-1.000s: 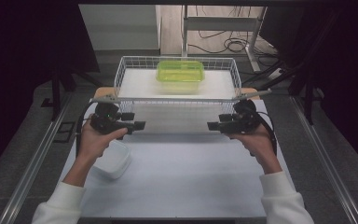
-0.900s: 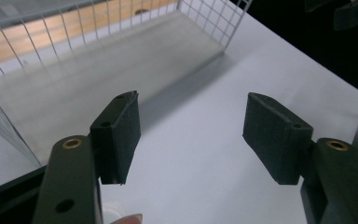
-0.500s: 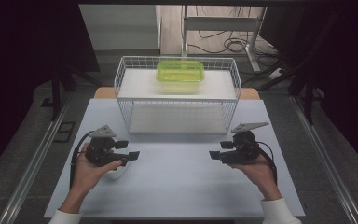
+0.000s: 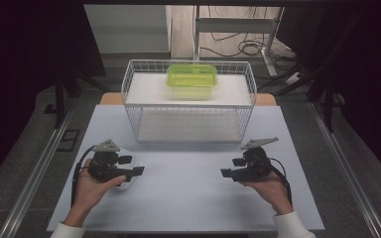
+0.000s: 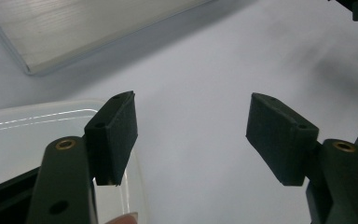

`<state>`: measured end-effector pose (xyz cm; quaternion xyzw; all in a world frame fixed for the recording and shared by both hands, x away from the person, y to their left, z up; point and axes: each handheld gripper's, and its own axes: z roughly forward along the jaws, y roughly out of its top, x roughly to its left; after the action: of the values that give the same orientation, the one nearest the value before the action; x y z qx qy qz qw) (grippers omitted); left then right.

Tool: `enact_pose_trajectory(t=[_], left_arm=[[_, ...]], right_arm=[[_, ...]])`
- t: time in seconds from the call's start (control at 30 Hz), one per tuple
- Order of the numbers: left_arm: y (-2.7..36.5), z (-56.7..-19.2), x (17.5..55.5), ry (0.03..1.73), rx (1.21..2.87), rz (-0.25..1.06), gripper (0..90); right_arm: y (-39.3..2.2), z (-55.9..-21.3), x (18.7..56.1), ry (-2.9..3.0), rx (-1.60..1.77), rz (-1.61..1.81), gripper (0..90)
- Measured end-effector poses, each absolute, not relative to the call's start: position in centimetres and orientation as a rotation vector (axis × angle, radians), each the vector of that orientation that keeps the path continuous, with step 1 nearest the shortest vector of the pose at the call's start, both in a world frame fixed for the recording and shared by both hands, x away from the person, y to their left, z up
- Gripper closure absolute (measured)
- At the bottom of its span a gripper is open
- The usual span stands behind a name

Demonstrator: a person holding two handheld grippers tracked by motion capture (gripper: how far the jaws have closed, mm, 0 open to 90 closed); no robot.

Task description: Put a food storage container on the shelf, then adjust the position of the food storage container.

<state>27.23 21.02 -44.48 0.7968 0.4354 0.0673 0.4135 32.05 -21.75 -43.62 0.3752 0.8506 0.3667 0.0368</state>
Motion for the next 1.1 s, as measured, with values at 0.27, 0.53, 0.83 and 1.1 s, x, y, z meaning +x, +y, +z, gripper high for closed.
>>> enact_pose_trajectory(t=[0.27, 0.53, 0.83, 1.1], left_arm=[[20.6, -44.6, 27.4, 1.093, 2.014, 0.173, 32.5], [21.2, -44.4, 27.5, 1.113, 2.024, 0.209, 32.5], [24.9, -43.7, 27.6, 1.205, 1.999, 0.298, 34.6], [28.1, -44.3, 28.7, 1.319, 2.008, 0.307, 41.4]], right_arm=[[-22.2, -43.8, 31.9, 2.603, 1.170, 1.128, 33.1], [-22.3, -44.0, 31.9, 2.599, 1.188, 1.131, 33.0], [-22.1, -44.0, 31.9, 2.592, 1.198, 1.137, 32.3], [-22.1, -43.9, 31.7, 2.582, 1.201, 1.128, 31.8]])
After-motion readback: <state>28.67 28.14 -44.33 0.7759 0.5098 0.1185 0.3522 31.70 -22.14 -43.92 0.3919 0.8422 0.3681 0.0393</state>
